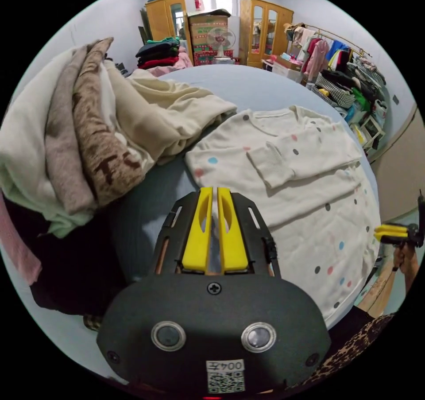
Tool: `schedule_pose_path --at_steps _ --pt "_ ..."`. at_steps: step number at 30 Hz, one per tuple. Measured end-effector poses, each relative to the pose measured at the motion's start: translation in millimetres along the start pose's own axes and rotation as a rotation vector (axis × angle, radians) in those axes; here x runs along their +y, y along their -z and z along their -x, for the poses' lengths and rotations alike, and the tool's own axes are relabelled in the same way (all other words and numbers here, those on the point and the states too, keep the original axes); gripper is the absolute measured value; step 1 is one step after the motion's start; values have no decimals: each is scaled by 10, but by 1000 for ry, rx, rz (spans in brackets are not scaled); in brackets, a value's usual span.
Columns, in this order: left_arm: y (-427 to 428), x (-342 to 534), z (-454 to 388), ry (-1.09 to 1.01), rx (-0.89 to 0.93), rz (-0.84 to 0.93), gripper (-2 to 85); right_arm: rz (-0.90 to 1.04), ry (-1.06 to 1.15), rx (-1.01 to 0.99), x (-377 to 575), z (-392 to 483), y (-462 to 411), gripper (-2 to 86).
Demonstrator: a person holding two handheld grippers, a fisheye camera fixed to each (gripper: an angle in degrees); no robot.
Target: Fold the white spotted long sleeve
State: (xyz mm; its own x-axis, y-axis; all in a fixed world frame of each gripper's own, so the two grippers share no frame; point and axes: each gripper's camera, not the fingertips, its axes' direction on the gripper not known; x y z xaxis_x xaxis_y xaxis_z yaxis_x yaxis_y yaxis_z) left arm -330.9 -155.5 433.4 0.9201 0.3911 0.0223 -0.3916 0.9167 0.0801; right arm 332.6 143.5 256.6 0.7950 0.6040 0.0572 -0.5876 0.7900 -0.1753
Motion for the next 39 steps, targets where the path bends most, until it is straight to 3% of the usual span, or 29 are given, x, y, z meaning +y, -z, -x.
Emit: schedule_pose_path --at_steps 8,15,21,25,27,29,33,39 --pt "-353 -304 -132 21 -51 9 26 -202 -118 -160 -1217 -1484 374 120" --pt "-830 -494 -352 48 -118 38 31 -169 -212 -409 -2017 -2712 210 124" --pt "-903 -346 -524 80 -198 -54 32 -77 -160 -469 -2297 -3046 70 114" --pt "-937 -344 -581 75 -213 -53 32 -64 -82 -504 -2342 -3029 38 52" --pt "-954 -338 -597 78 -208 -54 32 -120 13 -247 -2349 -2855 191 43" --pt "-966 -333 -615 77 -208 -55 32 -87 56 -141 -2364 -2793 114 43" --pt "-992 -324 -672 72 -220 -53 31 -123 -65 -318 -2226 -3008 142 54" --pt "-1003 -294 -662 88 -179 -55 29 -69 -98 -374 -1626 -2903 180 107"
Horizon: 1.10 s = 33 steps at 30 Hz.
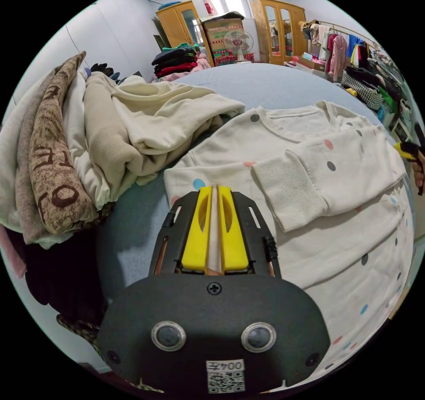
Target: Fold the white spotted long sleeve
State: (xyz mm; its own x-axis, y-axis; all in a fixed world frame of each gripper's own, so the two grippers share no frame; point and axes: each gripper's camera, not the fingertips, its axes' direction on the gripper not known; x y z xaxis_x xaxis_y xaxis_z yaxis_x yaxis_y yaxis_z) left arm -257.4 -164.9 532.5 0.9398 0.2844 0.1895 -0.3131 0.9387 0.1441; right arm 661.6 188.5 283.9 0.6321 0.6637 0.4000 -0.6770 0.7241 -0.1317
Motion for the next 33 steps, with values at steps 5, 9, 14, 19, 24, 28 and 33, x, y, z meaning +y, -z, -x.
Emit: schedule_pose_path --at_steps 5,9,14,19,24,28,33 --pt "4 30 0 10 23 0 30 5 9 -11 138 181 -136 75" --pt "22 62 -45 6 12 0 30 -8 21 98 137 326 -206 32" --pt "47 104 -42 14 32 1 30 -47 -102 61 198 327 -344 10" --pt "85 153 -55 17 38 1 30 -160 19 362 414 1021 -401 4" --pt "142 214 -98 9 21 3 30 5 217 568 442 1623 -1070 -2" --pt "188 259 -137 -3 -3 3 30 28 217 584 456 1914 -1176 6" --pt "256 330 -151 -14 -19 7 30 129 314 533 981 2649 -1423 26"
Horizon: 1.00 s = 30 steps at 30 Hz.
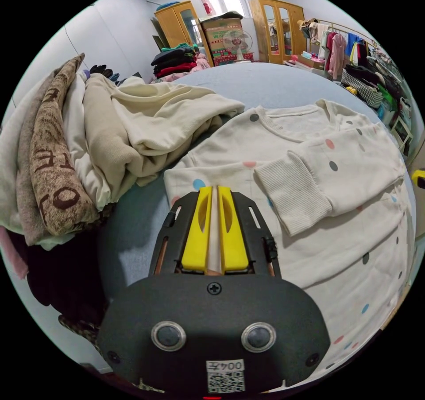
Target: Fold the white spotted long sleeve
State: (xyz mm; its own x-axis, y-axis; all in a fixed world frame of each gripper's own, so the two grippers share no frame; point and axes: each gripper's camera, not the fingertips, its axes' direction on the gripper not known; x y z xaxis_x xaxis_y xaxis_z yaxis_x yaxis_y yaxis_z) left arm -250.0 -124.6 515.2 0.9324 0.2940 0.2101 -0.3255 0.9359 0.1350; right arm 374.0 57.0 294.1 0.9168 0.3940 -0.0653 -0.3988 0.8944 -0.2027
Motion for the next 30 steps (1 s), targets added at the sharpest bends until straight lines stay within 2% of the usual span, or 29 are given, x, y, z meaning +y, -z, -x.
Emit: schedule_pose_path --at_steps 5,9,17,21,25,30 --pt "55 73 47 4 11 1 31 158 76 -73 428 918 -258 37" --pt "100 135 110 6 26 4 33 289 93 -5 628 1446 -596 42" --pt "185 226 275 -13 53 31 44 292 11 47 632 1782 -701 44" --pt "332 277 478 -6 164 108 78 334 3 70 630 1923 -766 45" --pt "736 534 679 -40 306 101 102 353 5 87 669 2017 -810 46" --pt "1521 1599 873 -77 455 91 106 368 15 71 785 2057 -848 47"
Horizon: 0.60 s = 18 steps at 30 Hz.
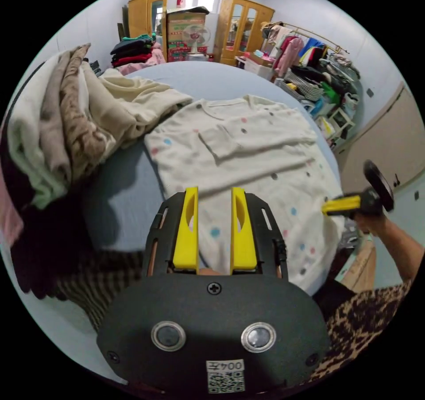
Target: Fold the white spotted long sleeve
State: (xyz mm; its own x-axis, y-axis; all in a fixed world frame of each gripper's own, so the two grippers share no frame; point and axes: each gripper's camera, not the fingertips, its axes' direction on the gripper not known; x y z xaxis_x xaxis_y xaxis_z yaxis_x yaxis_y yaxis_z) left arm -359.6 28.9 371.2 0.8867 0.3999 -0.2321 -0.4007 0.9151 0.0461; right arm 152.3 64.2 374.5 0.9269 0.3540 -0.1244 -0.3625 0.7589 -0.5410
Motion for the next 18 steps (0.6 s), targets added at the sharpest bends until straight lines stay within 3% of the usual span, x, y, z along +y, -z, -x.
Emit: schedule_pose_path --at_steps 9,18 --pt "140 1924 -140 271 137 184 105 -9 65 44 323 52 -139 46" --pt "111 2374 -106 423 189 171 98 -141 61 -119 997 -327 -272 47"
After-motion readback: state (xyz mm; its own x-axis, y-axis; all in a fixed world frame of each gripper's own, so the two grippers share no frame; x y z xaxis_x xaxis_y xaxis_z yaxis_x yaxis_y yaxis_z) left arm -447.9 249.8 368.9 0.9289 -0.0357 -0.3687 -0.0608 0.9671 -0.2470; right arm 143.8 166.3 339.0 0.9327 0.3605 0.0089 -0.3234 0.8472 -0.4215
